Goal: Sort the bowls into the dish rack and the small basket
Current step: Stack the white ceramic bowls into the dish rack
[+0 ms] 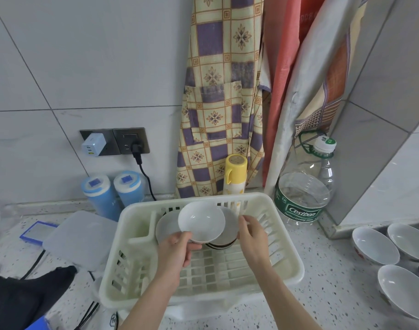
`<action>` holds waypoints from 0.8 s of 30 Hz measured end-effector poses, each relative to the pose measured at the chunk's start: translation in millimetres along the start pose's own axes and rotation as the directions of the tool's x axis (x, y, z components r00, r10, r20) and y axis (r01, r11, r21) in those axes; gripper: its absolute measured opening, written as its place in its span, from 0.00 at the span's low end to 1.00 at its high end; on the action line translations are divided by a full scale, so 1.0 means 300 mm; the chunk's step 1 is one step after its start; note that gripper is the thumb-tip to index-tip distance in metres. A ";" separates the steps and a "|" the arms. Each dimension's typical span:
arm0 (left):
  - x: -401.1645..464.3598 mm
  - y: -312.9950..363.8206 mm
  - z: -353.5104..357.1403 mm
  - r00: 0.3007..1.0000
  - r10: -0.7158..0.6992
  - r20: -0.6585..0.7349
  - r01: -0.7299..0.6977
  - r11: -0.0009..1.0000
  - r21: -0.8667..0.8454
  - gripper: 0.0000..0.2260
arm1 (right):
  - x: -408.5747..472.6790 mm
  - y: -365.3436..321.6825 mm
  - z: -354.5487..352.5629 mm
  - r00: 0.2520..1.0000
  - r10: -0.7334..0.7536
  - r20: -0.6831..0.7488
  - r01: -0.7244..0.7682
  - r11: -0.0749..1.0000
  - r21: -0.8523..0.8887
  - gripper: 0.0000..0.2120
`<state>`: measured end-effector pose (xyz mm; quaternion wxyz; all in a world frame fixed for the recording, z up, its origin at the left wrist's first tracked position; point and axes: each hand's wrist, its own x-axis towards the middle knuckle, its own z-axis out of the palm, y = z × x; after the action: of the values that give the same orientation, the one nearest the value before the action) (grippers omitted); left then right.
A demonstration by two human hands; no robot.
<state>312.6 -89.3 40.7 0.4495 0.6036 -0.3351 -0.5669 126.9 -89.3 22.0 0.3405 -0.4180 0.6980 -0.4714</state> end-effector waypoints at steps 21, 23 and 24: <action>-0.003 -0.011 0.155 0.995 0.016 0.101 -0.017 1.000 0.016 0.19 | 0.012 0.000 -0.012 1.000 0.020 -0.016 -0.021 1.000 -0.023 0.13; -0.012 -0.015 0.158 0.993 0.024 0.114 -0.028 0.999 0.032 0.20 | 0.012 0.001 -0.012 0.999 0.027 -0.019 -0.028 0.999 -0.033 0.14; -0.016 -0.016 0.157 0.993 0.023 0.118 -0.029 0.999 0.046 0.20 | 0.014 0.002 -0.012 0.999 0.032 -0.018 -0.033 0.999 -0.041 0.14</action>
<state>265.1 -90.8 40.3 0.4219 0.5752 -0.3821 -0.5875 121.9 -91.6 22.2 0.3335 -0.4095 0.7171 -0.4549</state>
